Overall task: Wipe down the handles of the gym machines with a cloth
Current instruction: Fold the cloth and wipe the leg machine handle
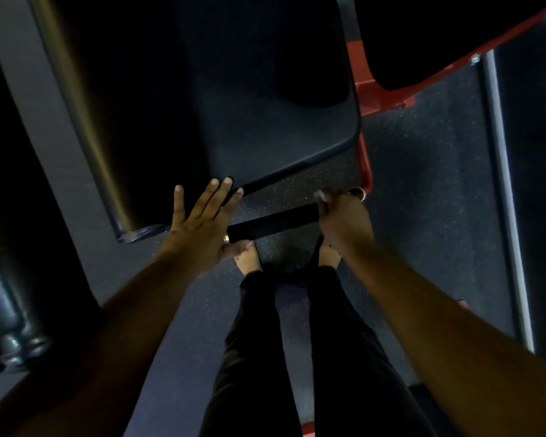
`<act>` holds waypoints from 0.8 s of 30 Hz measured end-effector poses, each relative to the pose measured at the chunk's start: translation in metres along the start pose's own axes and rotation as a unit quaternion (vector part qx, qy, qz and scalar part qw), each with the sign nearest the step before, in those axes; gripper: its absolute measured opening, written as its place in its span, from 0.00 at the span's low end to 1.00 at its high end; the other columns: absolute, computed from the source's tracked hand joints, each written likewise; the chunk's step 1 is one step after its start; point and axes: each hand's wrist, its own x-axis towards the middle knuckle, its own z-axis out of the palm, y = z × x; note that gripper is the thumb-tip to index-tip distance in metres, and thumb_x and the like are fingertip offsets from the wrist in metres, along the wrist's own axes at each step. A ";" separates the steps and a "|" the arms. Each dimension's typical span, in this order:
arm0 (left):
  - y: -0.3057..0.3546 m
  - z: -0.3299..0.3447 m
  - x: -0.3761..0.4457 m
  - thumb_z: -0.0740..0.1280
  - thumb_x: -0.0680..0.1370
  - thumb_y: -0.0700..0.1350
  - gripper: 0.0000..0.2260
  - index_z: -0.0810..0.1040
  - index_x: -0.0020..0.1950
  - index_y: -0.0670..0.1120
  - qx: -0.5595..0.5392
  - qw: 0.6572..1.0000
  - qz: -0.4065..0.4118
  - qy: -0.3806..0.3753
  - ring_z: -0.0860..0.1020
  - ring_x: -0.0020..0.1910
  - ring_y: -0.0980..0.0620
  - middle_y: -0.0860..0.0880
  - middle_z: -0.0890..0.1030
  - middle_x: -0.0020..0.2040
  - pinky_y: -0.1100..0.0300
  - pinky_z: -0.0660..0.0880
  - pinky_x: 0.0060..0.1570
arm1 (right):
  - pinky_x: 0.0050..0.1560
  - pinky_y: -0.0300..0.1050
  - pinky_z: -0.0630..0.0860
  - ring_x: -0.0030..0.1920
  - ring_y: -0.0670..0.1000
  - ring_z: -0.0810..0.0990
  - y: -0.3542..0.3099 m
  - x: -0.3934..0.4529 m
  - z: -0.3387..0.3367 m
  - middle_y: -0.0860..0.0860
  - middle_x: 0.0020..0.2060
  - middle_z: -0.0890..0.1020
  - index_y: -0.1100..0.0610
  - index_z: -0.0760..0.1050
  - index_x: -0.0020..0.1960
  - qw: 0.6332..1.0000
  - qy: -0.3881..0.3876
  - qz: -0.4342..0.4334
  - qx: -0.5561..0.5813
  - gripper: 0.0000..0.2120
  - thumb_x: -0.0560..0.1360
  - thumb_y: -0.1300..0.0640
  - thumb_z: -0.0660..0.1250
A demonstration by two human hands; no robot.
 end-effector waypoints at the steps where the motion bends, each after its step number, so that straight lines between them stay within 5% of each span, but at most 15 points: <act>1: 0.000 -0.001 0.001 0.41 0.73 0.75 0.43 0.32 0.81 0.54 0.002 1.000 -0.001 -0.001 0.33 0.81 0.51 0.50 0.35 0.83 0.33 0.27 0.72 | 0.43 0.37 0.79 0.42 0.44 0.82 -0.011 -0.012 0.007 0.48 0.46 0.83 0.53 0.80 0.59 0.998 0.023 -0.037 -0.034 0.12 0.85 0.56 0.58; 3: 0.001 -0.001 0.002 0.41 0.73 0.75 0.43 0.29 0.79 0.55 0.004 1.000 -0.003 -0.006 0.31 0.80 0.52 0.51 0.31 0.82 0.34 0.26 0.71 | 0.58 0.54 0.80 0.51 0.55 0.83 -0.034 -0.036 0.028 0.58 0.52 0.83 0.58 0.81 0.58 0.987 0.054 -0.130 -0.078 0.11 0.82 0.62 0.60; 5: 0.001 -0.002 0.002 0.46 0.74 0.74 0.44 0.26 0.78 0.55 0.003 1.000 -0.006 -0.018 0.28 0.79 0.52 0.52 0.27 0.80 0.35 0.24 0.70 | 0.69 0.59 0.73 0.60 0.58 0.81 -0.058 -0.056 0.052 0.59 0.57 0.83 0.59 0.81 0.58 0.979 0.054 -0.187 -0.059 0.12 0.79 0.62 0.62; 9: -0.001 -0.001 0.001 0.55 0.73 0.71 0.48 0.25 0.78 0.55 0.000 1.000 -0.003 -0.020 0.27 0.78 0.53 0.54 0.25 0.79 0.36 0.23 0.70 | 0.80 0.48 0.48 0.76 0.49 0.67 -0.077 -0.068 0.072 0.54 0.72 0.75 0.57 0.75 0.71 0.970 -0.039 -0.235 0.054 0.17 0.83 0.59 0.61; 12: -0.002 0.001 0.001 0.49 0.72 0.74 0.46 0.29 0.80 0.54 -0.001 1.000 -0.002 -0.005 0.29 0.79 0.53 0.54 0.28 0.80 0.37 0.22 0.70 | 0.77 0.38 0.60 0.70 0.45 0.75 -0.050 -0.074 0.051 0.52 0.68 0.79 0.56 0.76 0.70 0.950 -0.056 -0.248 0.180 0.17 0.83 0.62 0.60; 15: -0.001 0.005 0.002 0.48 0.75 0.75 0.44 0.35 0.82 0.54 -0.017 1.000 -0.001 0.015 0.32 0.80 0.53 0.54 0.34 0.82 0.36 0.25 0.72 | 0.69 0.53 0.75 0.65 0.50 0.81 0.002 -0.071 0.031 0.55 0.62 0.83 0.62 0.79 0.64 0.932 0.106 -0.088 0.335 0.14 0.85 0.63 0.57; 18: -0.002 0.007 0.002 0.52 0.76 0.75 0.45 0.36 0.82 0.54 -0.015 1.000 -0.001 0.020 0.31 0.80 0.54 0.54 0.35 0.82 0.36 0.26 0.73 | 0.61 0.42 0.79 0.59 0.46 0.83 0.045 -0.046 0.017 0.53 0.59 0.83 0.63 0.77 0.66 0.856 0.238 0.141 0.436 0.15 0.87 0.59 0.56; 21: -0.004 0.009 0.003 0.53 0.76 0.75 0.45 0.38 0.83 0.54 -0.011 1.000 -0.001 0.026 0.31 0.80 0.55 0.53 0.37 0.84 0.36 0.27 0.74 | 0.45 0.26 0.75 0.48 0.38 0.80 0.057 -0.015 0.019 0.45 0.51 0.82 0.59 0.77 0.66 0.809 0.244 0.243 0.476 0.16 0.87 0.56 0.55; 24: -0.006 0.013 0.004 0.54 0.76 0.74 0.45 0.39 0.83 0.54 -0.001 1.000 0.001 0.030 0.30 0.80 0.56 0.52 0.38 0.84 0.37 0.26 0.73 | 0.53 0.40 0.78 0.42 0.41 0.79 0.043 0.007 0.043 0.49 0.45 0.81 0.59 0.80 0.57 0.795 0.194 0.267 0.509 0.17 0.87 0.51 0.56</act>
